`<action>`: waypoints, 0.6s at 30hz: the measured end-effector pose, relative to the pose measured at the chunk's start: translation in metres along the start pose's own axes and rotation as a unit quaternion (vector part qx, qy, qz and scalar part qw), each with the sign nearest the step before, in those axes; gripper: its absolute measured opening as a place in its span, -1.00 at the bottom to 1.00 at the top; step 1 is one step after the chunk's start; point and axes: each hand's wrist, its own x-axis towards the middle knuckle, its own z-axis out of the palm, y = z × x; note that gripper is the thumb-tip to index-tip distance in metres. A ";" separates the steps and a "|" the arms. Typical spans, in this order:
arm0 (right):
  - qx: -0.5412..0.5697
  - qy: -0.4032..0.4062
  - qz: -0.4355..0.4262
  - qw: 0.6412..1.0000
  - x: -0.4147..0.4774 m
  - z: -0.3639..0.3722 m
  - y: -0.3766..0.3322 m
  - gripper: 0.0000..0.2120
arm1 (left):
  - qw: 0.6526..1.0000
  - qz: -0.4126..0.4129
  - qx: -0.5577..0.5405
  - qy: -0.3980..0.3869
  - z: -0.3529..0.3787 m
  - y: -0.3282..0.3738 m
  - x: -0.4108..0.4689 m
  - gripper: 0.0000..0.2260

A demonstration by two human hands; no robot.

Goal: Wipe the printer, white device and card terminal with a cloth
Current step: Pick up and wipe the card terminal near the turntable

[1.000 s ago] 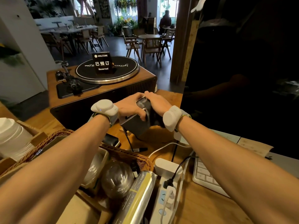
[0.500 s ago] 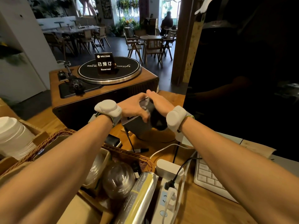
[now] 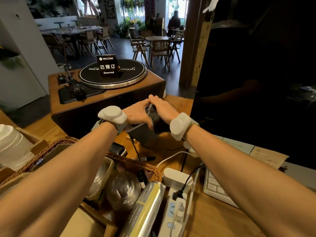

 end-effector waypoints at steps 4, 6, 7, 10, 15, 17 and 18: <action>0.038 0.004 0.022 0.999 0.003 -0.002 -0.003 -0.56 | 0.999 0.002 0.016 -0.028 -0.002 0.003 0.000 -0.19; 0.002 0.013 0.000 1.000 0.002 0.001 -0.004 -0.57 | 1.000 0.005 0.015 0.008 -0.007 0.001 0.003 -0.19; 0.014 0.020 -0.006 1.000 0.002 0.000 -0.004 -0.59 | 1.000 0.004 0.017 0.017 -0.007 0.000 0.004 -0.18; 0.065 0.010 0.016 0.998 0.008 -0.008 -0.006 -0.74 | 0.999 0.002 0.029 -0.014 -0.005 0.004 0.003 -0.23; 0.022 0.002 -0.015 1.000 0.001 -0.001 -0.007 -0.52 | 1.000 0.011 0.016 0.006 -0.006 0.002 0.003 -0.21; 0.018 -0.003 -0.001 1.000 0.005 -0.005 -0.007 -0.42 | 1.000 0.011 0.021 -0.021 -0.002 0.005 0.002 -0.18; 0.014 -0.004 0.003 1.000 0.008 -0.005 -0.006 -0.40 | 0.999 0.011 0.023 -0.025 -0.002 0.006 0.003 -0.19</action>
